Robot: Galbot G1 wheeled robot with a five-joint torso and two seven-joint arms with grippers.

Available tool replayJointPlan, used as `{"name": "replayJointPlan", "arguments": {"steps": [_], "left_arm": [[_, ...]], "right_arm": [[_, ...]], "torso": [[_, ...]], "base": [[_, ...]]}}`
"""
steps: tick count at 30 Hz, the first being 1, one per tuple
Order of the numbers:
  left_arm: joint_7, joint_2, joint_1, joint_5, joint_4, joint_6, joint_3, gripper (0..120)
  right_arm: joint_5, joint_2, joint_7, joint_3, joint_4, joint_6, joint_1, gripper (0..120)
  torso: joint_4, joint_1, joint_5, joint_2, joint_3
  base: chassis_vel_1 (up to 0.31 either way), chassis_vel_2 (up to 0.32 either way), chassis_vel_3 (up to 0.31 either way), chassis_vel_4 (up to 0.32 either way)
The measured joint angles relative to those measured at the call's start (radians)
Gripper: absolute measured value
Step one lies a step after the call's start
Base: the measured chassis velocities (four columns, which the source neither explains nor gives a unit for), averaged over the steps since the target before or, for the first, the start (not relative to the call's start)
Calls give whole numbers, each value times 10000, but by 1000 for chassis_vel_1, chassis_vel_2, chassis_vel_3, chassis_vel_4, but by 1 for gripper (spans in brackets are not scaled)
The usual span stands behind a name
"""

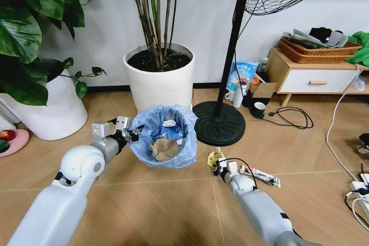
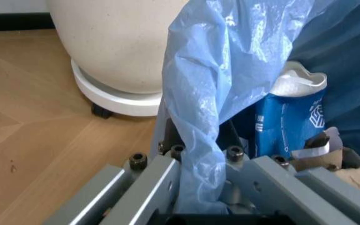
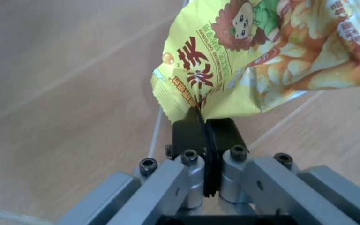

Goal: Pick up the trash bin and place the garbage on the floor into it.

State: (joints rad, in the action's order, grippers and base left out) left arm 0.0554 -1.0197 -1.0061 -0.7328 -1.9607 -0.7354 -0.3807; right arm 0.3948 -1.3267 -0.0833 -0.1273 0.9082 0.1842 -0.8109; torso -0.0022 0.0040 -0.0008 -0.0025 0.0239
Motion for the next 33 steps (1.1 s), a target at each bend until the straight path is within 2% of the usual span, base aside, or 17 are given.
{"name": "replayJointPlan", "arguments": {"steps": [7, 10, 11, 14, 15, 22, 26, 27, 33], "left_arm": [[-1, 25, 1, -4, -17, 0, -1, 0], [10, 42, -14, -8, -36, 0, 10, 0], [10, 42, -14, -8, -36, 0, 10, 0], [29, 111, -125, -8, -84, 0, -11, 0], [29, 111, -125, -8, -84, 0, -11, 0], [48, 261, -333, -18, -192, 0, -83, 0], [59, 299, -344, -29, -201, 0, -44, 0], [59, 299, -344, -29, -201, 0, -44, 0], [76, 304, -37, -132, -75, 0, 205, 0]], "right_arm": [[848, 699, 340, -165, 1897, 409, -673, 0], [1125, 1187, 449, -325, 3174, 573, -906, 0], [1125, 1187, 449, -325, 3174, 573, -906, 0], [1818, 1858, 652, -470, 4848, 878, -898, 0], [1818, 1858, 652, -470, 4848, 878, -898, 0], [2875, 2842, 644, -597, 6735, 1091, -241, 0], [4234, 3544, 329, -467, 8386, 1311, 158, 0], [4234, 3544, 329, -467, 8386, 1311, 158, 0], [5826, 4044, -694, 314, 9925, 1873, 1139, 0]], "torso": [[-1, 0, -1, 0, 0], [-3, 0, 3, 0, 0], [-3, 0, 3, 0, 0], [-1, 0, -3, 0, 0], [-1, 0, -3, 0, 0], [1, 0, 0, 0, 0], [-1, 0, 1, 0, 0], [-1, 0, 1, 0, 0], [0, 0, -3, 0, -1]], "base": [[0, 0, 0, 0], [0, 0, 0, 0], [0, 0, 0, 0], [0, 0, 0, 0], [0, 0, 0, 0], [0, 0, 0, 0], [0, 0, 0, 0], [0, 0, 0, 0], [0, 0, 0, 0]]}}
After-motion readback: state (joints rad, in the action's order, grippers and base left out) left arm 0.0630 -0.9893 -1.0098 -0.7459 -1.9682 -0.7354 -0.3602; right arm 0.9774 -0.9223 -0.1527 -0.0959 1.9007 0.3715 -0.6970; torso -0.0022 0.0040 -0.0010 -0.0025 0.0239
